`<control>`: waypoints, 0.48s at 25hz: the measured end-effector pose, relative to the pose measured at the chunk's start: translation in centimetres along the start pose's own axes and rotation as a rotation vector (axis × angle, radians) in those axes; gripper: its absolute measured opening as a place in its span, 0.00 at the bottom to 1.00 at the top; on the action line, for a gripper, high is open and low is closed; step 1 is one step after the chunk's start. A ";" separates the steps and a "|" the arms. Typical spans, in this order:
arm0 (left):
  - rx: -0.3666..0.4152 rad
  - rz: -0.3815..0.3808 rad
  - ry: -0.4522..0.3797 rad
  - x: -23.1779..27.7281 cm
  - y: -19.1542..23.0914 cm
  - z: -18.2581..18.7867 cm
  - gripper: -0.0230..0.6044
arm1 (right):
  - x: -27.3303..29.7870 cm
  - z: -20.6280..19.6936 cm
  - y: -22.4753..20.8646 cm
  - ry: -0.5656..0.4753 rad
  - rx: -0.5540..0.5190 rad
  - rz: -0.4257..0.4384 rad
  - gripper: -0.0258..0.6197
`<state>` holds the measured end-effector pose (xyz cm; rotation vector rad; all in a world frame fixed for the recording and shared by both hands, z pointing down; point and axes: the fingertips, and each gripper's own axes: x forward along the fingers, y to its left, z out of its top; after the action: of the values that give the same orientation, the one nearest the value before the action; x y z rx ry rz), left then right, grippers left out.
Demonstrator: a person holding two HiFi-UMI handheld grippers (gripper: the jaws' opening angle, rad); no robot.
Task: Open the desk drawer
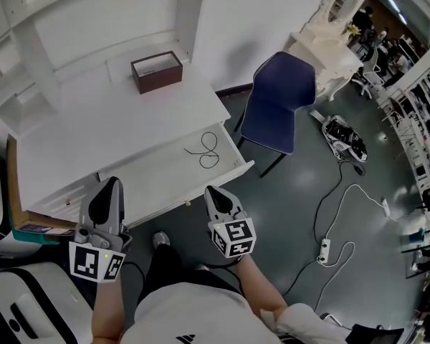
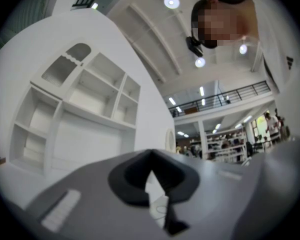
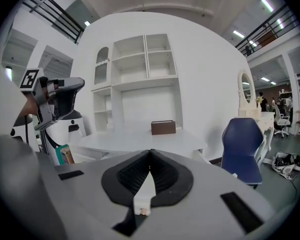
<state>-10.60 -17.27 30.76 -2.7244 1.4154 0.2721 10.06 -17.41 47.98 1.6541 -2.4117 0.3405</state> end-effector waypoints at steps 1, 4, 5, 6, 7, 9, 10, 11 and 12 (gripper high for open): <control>0.000 -0.002 -0.001 0.0 -0.2 0.1 0.04 | -0.2 0.6 0.0 -0.010 -0.004 0.000 0.04; 0.002 -0.007 -0.005 0.0 -0.7 0.3 0.04 | -0.9 2.2 0.0 -0.032 -0.021 -0.005 0.04; 0.002 -0.009 -0.006 0.1 -0.9 0.4 0.04 | -1.1 2.8 -0.1 -0.041 -0.026 -0.008 0.04; 0.001 -0.011 -0.007 0.1 -1.0 0.4 0.04 | -1.3 3.3 -0.1 -0.052 -0.029 -0.010 0.04; 0.001 -0.013 -0.007 0.2 -1.2 0.5 0.04 | -1.6 3.9 -0.1 -0.063 -0.033 -0.012 0.04; 0.003 -0.018 -0.008 0.2 -1.5 0.6 0.04 | -2.1 5.0 -0.2 -0.082 -0.044 -0.018 0.04; 0.004 -0.021 -0.009 0.3 -1.6 0.7 0.04 | -2.3 5.5 -0.2 -0.090 -0.048 -0.019 0.04; 0.005 -0.024 -0.010 0.3 -1.8 0.8 0.04 | -2.6 5.9 -0.2 -0.098 -0.049 -0.020 0.04; 0.006 -0.026 -0.011 0.4 -2.0 0.8 0.04 | -2.8 6.3 -0.2 -0.106 -0.049 -0.020 0.04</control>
<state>-8.86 -16.30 29.87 -2.7302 1.3742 0.2813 11.07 -16.83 41.14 1.7148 -2.4560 0.1932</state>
